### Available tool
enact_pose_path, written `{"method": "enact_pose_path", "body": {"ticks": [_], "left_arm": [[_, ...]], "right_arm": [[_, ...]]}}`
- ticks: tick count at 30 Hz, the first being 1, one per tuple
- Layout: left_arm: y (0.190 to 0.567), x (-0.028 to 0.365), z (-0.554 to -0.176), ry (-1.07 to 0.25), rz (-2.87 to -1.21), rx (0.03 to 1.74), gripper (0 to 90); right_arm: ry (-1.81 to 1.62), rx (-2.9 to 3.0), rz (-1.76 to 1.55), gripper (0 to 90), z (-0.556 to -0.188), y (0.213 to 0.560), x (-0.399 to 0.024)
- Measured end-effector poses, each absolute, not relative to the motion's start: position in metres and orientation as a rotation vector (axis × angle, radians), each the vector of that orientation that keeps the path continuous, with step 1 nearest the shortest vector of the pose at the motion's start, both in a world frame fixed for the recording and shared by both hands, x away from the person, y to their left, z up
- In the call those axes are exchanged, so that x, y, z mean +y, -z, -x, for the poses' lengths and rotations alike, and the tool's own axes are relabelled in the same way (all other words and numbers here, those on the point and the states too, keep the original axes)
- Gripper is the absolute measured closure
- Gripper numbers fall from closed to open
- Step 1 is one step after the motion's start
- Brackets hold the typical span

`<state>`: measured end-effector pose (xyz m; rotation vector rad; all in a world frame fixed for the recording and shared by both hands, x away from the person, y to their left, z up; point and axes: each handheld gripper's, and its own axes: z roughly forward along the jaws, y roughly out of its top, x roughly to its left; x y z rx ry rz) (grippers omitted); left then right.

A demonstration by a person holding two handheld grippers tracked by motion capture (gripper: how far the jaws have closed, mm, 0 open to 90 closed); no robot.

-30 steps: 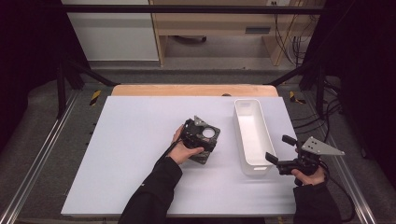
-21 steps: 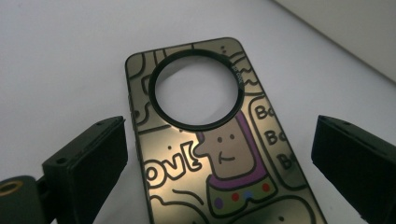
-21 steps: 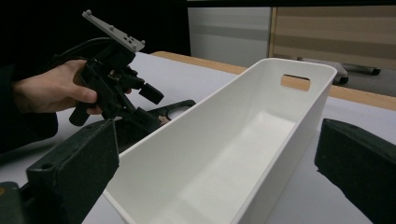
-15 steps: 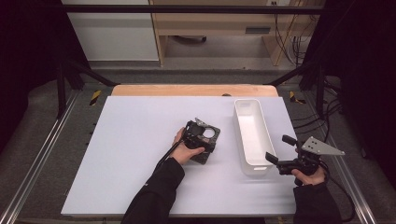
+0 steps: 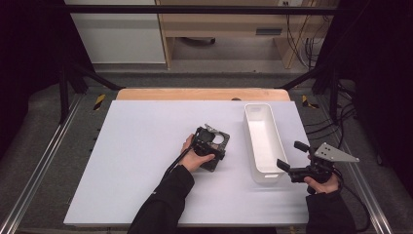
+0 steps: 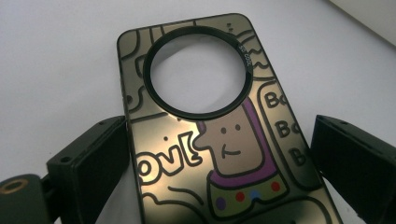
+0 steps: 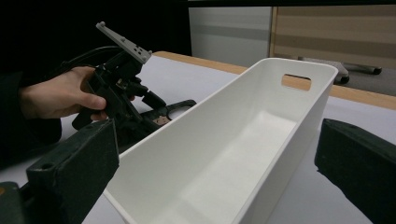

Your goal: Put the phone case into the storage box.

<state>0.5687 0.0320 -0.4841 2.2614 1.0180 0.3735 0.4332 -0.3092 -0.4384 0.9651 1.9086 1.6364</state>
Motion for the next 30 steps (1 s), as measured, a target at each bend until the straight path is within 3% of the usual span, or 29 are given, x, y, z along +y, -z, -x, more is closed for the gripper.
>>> {"method": "enact_pose_path", "body": {"ticks": [30], "left_arm": [[0.4873, 0.0249, -0.5667, -0.437, -2.281, 1.034, 3.2]], "right_arm": [[-1.644, 1.902, -0.966, 0.4, -0.4325, 0.4367, -0.3095]]}}
